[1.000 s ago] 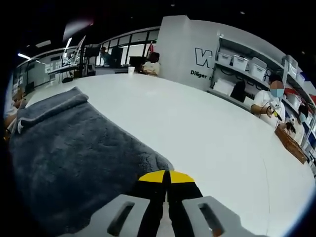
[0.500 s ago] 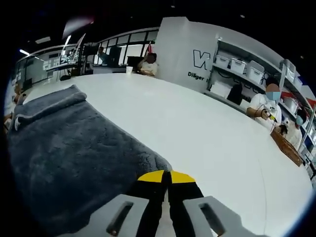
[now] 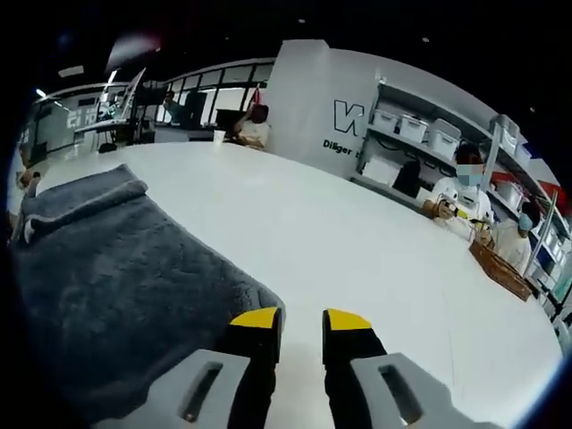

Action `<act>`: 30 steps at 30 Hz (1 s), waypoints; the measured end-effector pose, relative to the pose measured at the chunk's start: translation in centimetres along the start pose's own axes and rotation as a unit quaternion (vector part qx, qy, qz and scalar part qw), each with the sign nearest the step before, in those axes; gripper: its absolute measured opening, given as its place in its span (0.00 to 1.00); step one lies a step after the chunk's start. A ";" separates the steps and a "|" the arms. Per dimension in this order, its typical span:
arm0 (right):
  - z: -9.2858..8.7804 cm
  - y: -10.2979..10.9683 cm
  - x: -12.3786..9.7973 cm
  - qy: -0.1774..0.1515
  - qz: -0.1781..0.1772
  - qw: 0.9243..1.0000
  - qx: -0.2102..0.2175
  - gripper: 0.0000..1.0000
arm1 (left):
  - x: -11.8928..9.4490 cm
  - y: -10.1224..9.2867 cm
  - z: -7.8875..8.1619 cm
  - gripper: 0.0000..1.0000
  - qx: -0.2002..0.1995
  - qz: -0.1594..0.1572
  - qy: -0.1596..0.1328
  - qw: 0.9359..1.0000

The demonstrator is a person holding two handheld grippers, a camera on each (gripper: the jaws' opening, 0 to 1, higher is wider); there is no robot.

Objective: Open the folded towel by lifting each exposed corner and separating the folded layers until the towel lies flat within the target outline without major curled edges

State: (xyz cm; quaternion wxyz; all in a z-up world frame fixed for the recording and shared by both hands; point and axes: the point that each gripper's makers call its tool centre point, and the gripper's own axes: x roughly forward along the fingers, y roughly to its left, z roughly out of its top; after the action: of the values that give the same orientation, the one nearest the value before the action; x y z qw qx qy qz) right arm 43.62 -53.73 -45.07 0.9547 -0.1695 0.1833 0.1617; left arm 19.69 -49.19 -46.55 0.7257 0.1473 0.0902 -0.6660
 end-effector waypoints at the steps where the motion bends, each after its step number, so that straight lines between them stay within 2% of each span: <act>1: 0.1 0.0 -0.1 -0.001 -0.001 1.000 -0.001 0.15 | -0.1 0.2 0.1 0.52 -0.001 0.003 -0.001 1.000; 4: 0.5 0.1 -0.4 -0.006 -0.002 1.000 -0.003 0.19 | -0.4 0.4 0.4 0.59 -0.007 0.011 -0.005 1.000; 7: 0.7 0.4 -0.8 -0.003 -0.006 1.000 -0.028 0.26 | -0.6 0.8 0.2 0.69 0.003 0.026 -0.001 1.000; 12: 1.3 0.7 -1.2 -0.012 -0.004 1.000 -0.017 0.39 | -0.9 1.1 0.0 0.79 -0.005 0.035 0.002 0.999; 18: 2.3 1.2 -1.5 -0.016 0.006 1.000 -0.024 0.46 | -1.8 2.0 0.7 0.93 -0.003 0.064 -0.011 0.998; 20: 2.5 1.4 -1.7 -0.016 0.009 1.000 -0.020 0.50 | -2.1 2.2 1.0 0.99 -0.014 0.067 -0.018 0.997; 25: 2.6 1.6 -1.9 -0.016 0.010 1.000 -0.008 0.59 | -2.2 1.9 1.4 0.99 -0.003 0.067 -0.026 0.997; 28: 2.2 1.6 -2.0 -0.001 -0.001 1.000 -0.018 0.69 | -2.5 1.9 1.7 0.99 -0.003 0.071 -0.034 0.997; 30: 2.2 1.8 -2.1 0.002 0.000 1.000 -0.021 0.69 | -2.7 1.9 1.7 0.98 -0.004 0.073 -0.036 0.997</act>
State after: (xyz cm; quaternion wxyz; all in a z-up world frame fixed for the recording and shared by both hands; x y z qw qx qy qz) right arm 41.71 -51.80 -42.78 0.9508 -0.1898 0.1815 0.1647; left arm 21.26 -47.12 -43.93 0.7757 0.1271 0.0558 -0.6156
